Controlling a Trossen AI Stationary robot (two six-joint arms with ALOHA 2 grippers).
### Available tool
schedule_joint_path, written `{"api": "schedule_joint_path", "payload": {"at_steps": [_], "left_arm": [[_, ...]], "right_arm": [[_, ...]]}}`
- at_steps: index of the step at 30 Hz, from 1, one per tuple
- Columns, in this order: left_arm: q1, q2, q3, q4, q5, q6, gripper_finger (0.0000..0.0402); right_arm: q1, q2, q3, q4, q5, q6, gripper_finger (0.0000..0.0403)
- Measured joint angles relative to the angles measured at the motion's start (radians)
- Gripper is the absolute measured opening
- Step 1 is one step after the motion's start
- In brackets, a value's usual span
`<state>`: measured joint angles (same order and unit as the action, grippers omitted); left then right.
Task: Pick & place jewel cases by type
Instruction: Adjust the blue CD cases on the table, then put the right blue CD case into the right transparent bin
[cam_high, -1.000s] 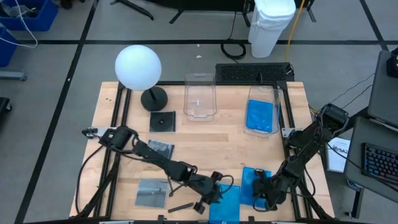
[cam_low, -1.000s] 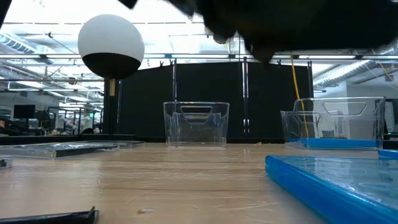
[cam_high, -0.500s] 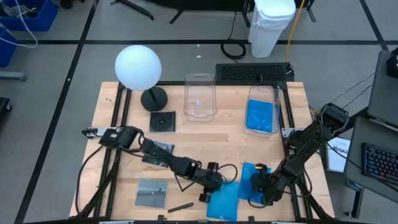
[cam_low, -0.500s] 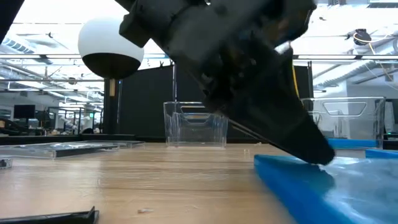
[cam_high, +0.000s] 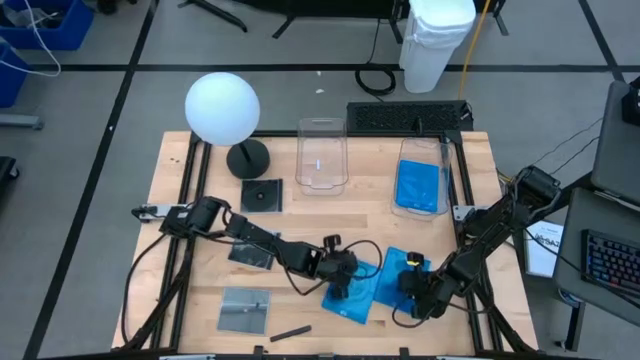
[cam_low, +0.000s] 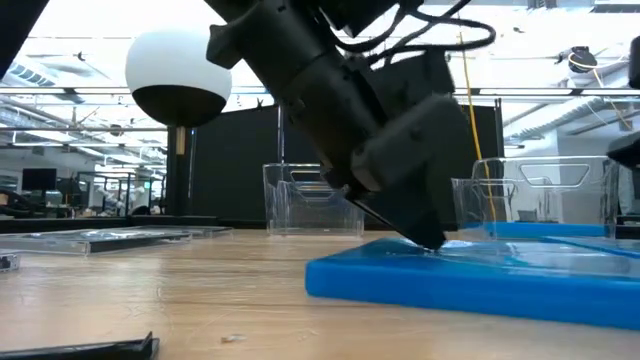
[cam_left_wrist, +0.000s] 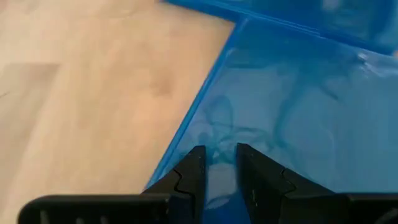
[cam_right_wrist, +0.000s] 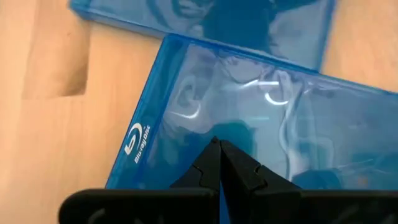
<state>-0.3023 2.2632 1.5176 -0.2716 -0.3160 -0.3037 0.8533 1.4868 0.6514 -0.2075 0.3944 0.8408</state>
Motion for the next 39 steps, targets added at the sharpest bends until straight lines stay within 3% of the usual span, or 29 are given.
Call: {"api": "schedule_joint_path", "payload": {"at_steps": [5, 13, 19, 26, 30, 33, 36, 39], "left_arm": [[0.025, 0.001, -0.002, -0.015, -0.132, -0.069, 0.0097], [0.049, 0.005, -0.005, -0.018, -0.291, -0.178, 0.0097], [0.069, 0.006, -0.006, 0.030, -0.291, -0.211, 0.0097], [0.077, 0.007, -0.006, 0.059, -0.286, -0.258, 0.0097], [0.064, -0.031, -0.007, 0.056, -0.234, -0.003, 0.0097], [0.027, -0.085, -0.009, 0.053, -0.234, 0.198, 0.0097], [-0.011, -0.151, -0.005, 0.019, -0.235, 0.370, 0.0097], [-0.027, -0.195, -0.005, -0.103, -0.243, 0.422, 0.0097]], "right_arm": [[-0.054, 0.000, -0.044, 0.102, 0.022, -0.083, 0.0000], [-0.139, 0.002, -0.142, 0.410, 0.013, -0.285, 0.0000], [-0.159, 0.002, -0.147, 0.526, -0.139, -0.336, 0.0000], [-0.132, 0.002, -0.147, 0.523, -0.356, -0.209, 0.0000], [-0.042, 0.001, -0.113, 0.518, -0.367, -0.183, 0.0000], [0.026, 0.000, -0.042, 0.464, -0.297, -0.211, 0.0000], [0.079, 0.000, 0.044, 0.293, -0.184, -0.198, 0.0000], [0.112, 0.000, 0.110, 0.064, -0.090, -0.074, 0.0000]]}}
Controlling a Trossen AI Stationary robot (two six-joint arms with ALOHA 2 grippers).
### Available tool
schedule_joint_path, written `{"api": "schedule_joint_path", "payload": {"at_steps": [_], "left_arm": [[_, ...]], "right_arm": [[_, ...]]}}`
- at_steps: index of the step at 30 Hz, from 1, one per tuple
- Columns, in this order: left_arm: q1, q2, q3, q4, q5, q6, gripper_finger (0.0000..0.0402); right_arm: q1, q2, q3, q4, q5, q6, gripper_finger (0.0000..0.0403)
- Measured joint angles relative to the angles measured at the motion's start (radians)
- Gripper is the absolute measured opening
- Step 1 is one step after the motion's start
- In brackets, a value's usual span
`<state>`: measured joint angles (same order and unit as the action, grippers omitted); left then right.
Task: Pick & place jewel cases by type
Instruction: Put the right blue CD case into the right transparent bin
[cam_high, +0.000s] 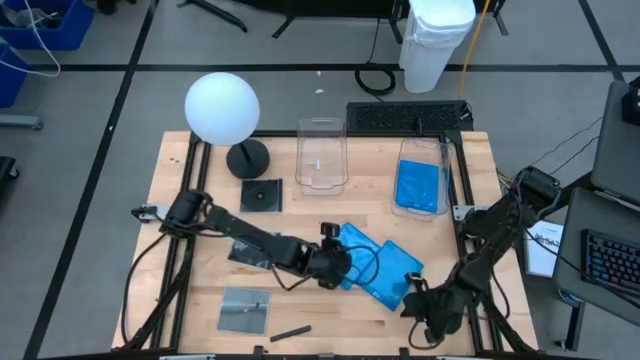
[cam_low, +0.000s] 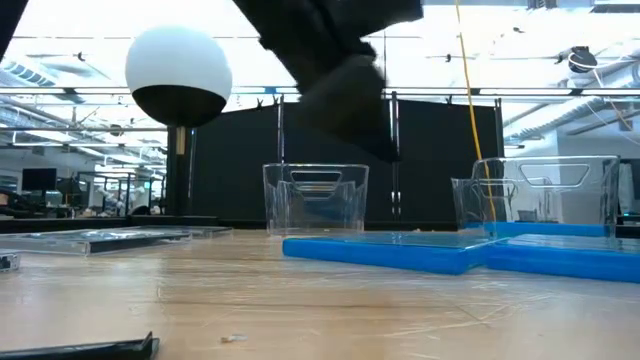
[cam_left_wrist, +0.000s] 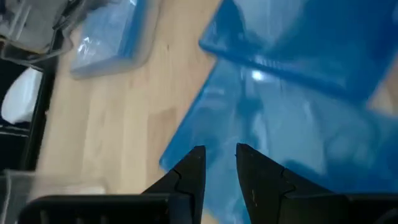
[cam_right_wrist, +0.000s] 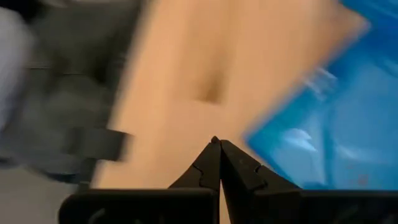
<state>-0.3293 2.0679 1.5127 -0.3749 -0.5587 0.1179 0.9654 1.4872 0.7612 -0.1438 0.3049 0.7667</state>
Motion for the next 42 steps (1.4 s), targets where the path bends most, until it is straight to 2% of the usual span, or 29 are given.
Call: {"api": "schedule_joint_path", "payload": {"at_steps": [3, 8, 13, 20, 28, 33, 37, 42], "left_arm": [[0.001, -0.043, -0.002, -0.188, 0.009, -0.061, 0.0097], [0.030, -0.058, -0.001, -0.489, 0.036, -0.265, 0.0097], [0.072, -0.029, -0.002, -0.568, 0.039, -0.397, 0.0097], [0.133, -0.022, -0.101, -0.395, 0.092, -0.380, 0.0097], [0.175, -0.032, -0.260, -0.063, 0.351, -0.483, 0.0097], [0.162, -0.030, -0.309, 0.079, 0.363, -0.531, 0.0097], [0.146, -0.029, -0.314, 0.128, 0.356, -0.543, 0.0097], [0.129, -0.027, -0.316, 0.146, 0.331, -0.559, 0.0097]], "right_arm": [[0.026, 0.000, 0.025, -0.196, 0.036, 0.199, 0.0000], [0.052, 0.023, 0.025, -0.390, -0.017, 0.523, 0.0000], [0.057, 0.073, 0.009, -0.381, -0.037, 0.647, 0.0000], [0.053, 0.112, -0.006, -0.329, 0.038, 0.723, 0.0000], [0.041, 0.151, -0.044, -0.327, 0.118, 0.766, 0.0000], [0.025, 0.172, -0.104, -0.282, 0.200, 0.800, 0.0000], [0.021, 0.171, -0.144, -0.223, 0.266, 0.792, 0.0000], [0.021, 0.170, -0.152, -0.220, 0.300, 0.765, 0.0000]]}}
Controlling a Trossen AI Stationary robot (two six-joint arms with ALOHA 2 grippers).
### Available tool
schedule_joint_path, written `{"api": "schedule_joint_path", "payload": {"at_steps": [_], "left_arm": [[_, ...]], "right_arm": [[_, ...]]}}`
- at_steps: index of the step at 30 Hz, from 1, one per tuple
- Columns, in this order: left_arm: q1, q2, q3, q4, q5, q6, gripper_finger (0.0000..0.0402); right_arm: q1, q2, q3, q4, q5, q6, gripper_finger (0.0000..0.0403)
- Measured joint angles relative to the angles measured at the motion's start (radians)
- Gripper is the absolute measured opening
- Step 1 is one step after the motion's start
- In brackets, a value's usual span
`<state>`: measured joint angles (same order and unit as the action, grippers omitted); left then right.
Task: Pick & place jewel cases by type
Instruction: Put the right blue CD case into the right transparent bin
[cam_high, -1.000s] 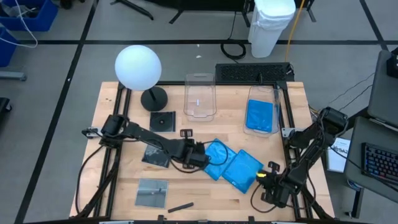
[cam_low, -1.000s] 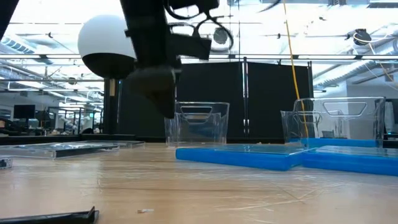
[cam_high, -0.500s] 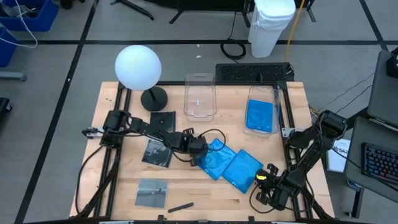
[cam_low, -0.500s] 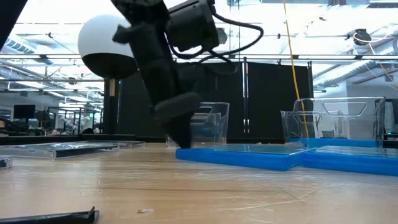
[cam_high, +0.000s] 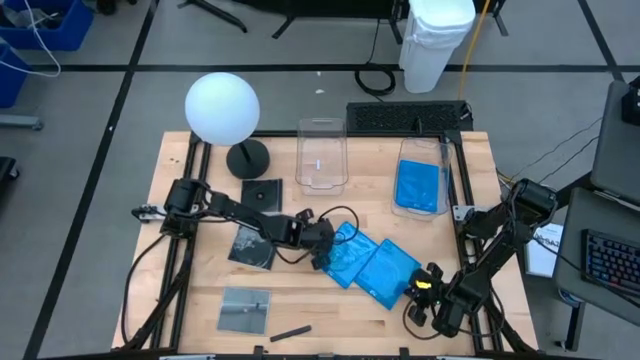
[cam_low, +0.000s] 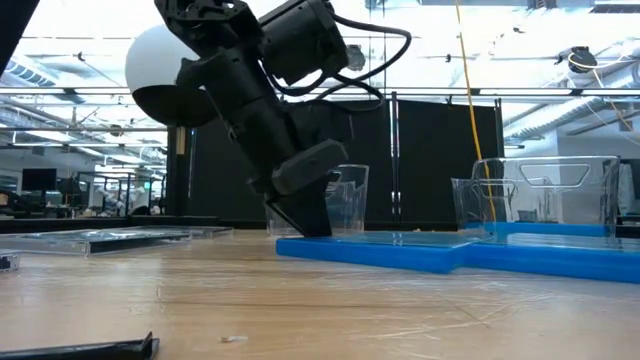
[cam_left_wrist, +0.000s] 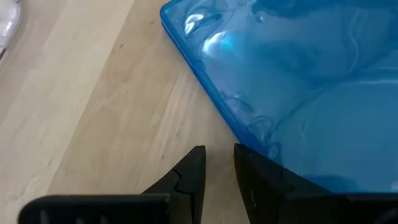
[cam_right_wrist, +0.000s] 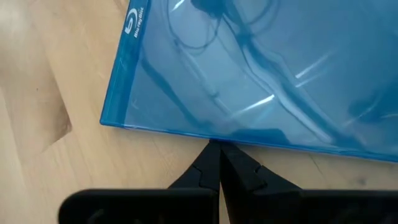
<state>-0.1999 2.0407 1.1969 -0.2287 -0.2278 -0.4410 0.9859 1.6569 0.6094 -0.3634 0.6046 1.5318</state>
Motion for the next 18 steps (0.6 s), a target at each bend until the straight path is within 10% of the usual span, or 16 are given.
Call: {"api": "schedule_joint_path", "payload": {"at_steps": [18], "left_arm": [[-0.010, 0.000, 0.002, -0.042, -0.093, -0.094, 0.0097]], "right_arm": [[0.000, -0.101, -0.010, 0.186, 0.096, -0.344, 0.0000]]}}
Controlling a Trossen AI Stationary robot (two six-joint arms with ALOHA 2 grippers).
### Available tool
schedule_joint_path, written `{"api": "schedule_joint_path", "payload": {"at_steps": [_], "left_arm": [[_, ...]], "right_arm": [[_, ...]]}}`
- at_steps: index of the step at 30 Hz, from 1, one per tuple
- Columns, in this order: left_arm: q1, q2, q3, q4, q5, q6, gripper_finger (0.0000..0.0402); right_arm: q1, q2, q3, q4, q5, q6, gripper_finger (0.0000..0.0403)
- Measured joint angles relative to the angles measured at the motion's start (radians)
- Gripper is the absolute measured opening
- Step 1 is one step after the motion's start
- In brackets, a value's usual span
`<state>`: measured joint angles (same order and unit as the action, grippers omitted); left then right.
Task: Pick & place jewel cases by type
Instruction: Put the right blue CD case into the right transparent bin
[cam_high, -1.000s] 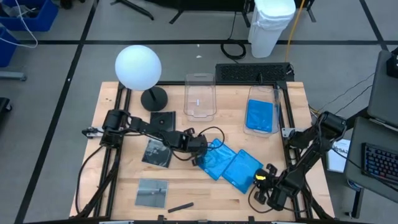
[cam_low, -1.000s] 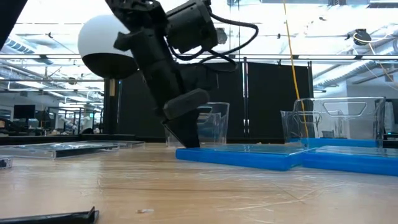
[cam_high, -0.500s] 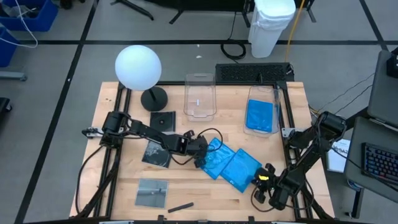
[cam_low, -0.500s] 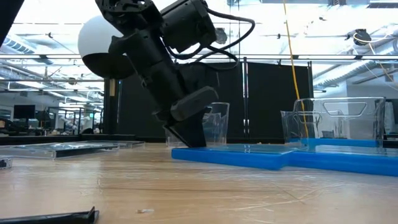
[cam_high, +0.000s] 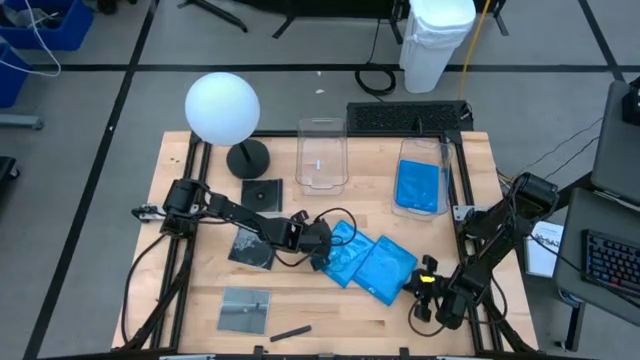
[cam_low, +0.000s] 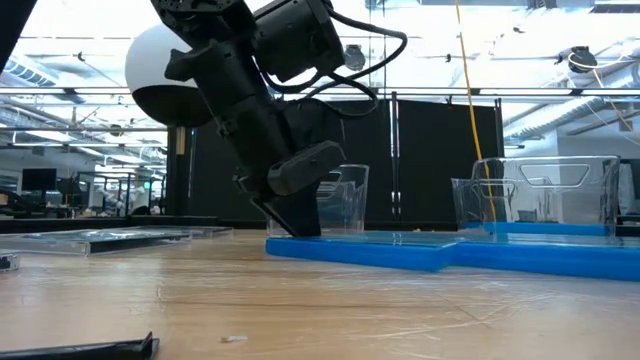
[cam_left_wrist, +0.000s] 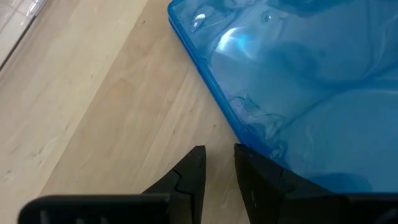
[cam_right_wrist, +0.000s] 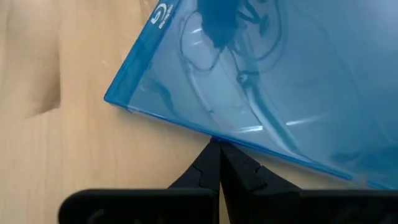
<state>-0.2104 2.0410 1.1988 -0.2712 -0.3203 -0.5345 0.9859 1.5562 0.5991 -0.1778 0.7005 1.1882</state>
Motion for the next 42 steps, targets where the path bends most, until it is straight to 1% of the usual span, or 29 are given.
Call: {"api": "schedule_joint_path", "payload": {"at_steps": [9, 13, 16, 21, 26, 31, 37, 42], "left_arm": [[-0.002, -0.031, 0.000, -0.035, -0.015, -0.003, 0.0097], [-0.002, -0.031, 0.000, -0.034, -0.020, 0.002, 0.0097], [-0.001, -0.031, 0.000, -0.030, -0.022, 0.001, 0.0097], [0.001, -0.030, 0.000, -0.011, -0.043, 0.002, 0.0097], [0.005, -0.029, 0.000, -0.010, -0.046, 0.003, 0.0097], [0.006, -0.029, 0.000, -0.006, -0.044, 0.005, 0.0097], [0.003, -0.030, 0.003, 0.020, 0.000, 0.013, 0.0098], [0.003, -0.030, 0.003, 0.055, 0.048, 0.071, 0.0098]], "right_arm": [[-0.002, -0.003, 0.001, 0.060, 0.019, -0.056, 0.0000], [-0.006, -0.004, -0.001, 0.141, -0.002, -0.104, 0.0000], [-0.006, -0.004, -0.019, 0.208, -0.004, -0.167, 0.0000], [-0.006, -0.005, -0.026, 0.290, 0.004, -0.330, 0.0000], [-0.008, -0.005, -0.026, 0.387, 0.023, -0.439, 0.0000], [-0.027, -0.006, -0.025, 0.417, 0.026, -0.497, 0.0000], [-0.065, -0.005, -0.028, 0.407, 0.057, -0.520, 0.0000], [-0.091, -0.005, -0.028, 0.410, 0.043, -0.524, 0.0000]]}}
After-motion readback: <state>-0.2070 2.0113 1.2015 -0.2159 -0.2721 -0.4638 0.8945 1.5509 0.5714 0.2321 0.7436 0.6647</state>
